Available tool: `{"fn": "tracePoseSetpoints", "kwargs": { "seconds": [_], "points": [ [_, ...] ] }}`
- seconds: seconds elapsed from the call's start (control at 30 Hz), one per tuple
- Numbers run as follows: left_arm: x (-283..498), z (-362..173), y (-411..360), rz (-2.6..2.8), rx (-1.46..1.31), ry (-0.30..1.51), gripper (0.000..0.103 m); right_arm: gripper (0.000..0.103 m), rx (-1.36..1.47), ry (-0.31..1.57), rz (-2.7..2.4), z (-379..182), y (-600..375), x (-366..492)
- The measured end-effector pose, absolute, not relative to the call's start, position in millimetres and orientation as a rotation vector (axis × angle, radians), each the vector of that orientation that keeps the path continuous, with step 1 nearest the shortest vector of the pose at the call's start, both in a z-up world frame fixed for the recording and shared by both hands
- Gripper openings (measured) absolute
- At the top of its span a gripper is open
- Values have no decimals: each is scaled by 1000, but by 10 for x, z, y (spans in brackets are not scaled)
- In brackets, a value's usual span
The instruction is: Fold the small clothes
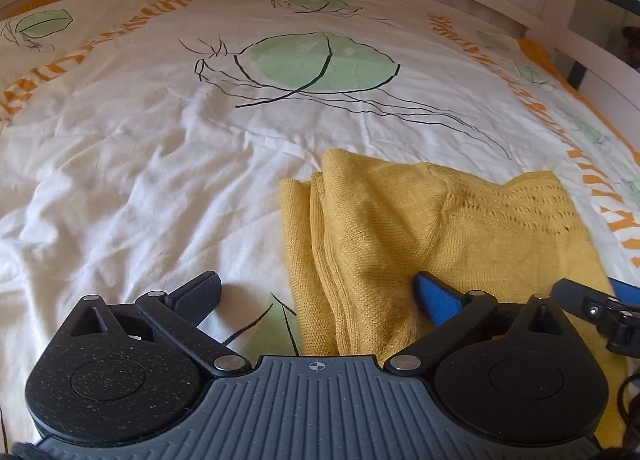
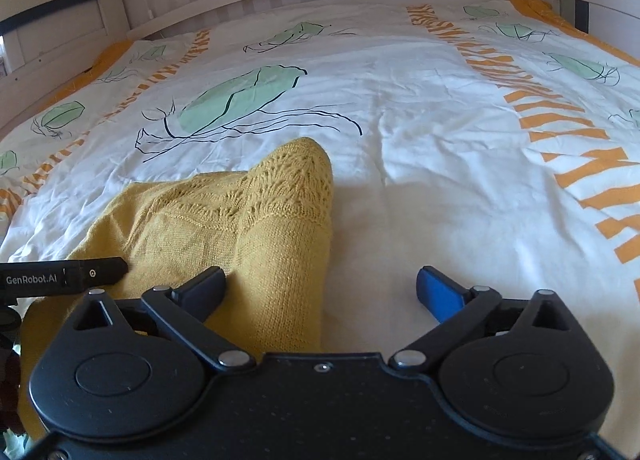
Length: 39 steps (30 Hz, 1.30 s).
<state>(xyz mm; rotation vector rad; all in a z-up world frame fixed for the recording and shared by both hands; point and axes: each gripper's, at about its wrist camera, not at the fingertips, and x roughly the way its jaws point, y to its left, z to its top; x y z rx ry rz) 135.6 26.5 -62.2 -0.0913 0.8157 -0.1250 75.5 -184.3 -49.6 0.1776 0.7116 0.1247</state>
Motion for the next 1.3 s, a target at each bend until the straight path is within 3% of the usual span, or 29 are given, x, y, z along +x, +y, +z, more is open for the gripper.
{"fn": "tracePoseSetpoints", "kwargs": {
  "seconds": [0.7,1.3],
  "points": [
    [537,-89,355,-87,-59,766,102,103,167,673,130,116,-1879,-199],
    [-236,177,123,-5,23,697,101,102,78,726,156,215,-1531,-817]
  ]
}}
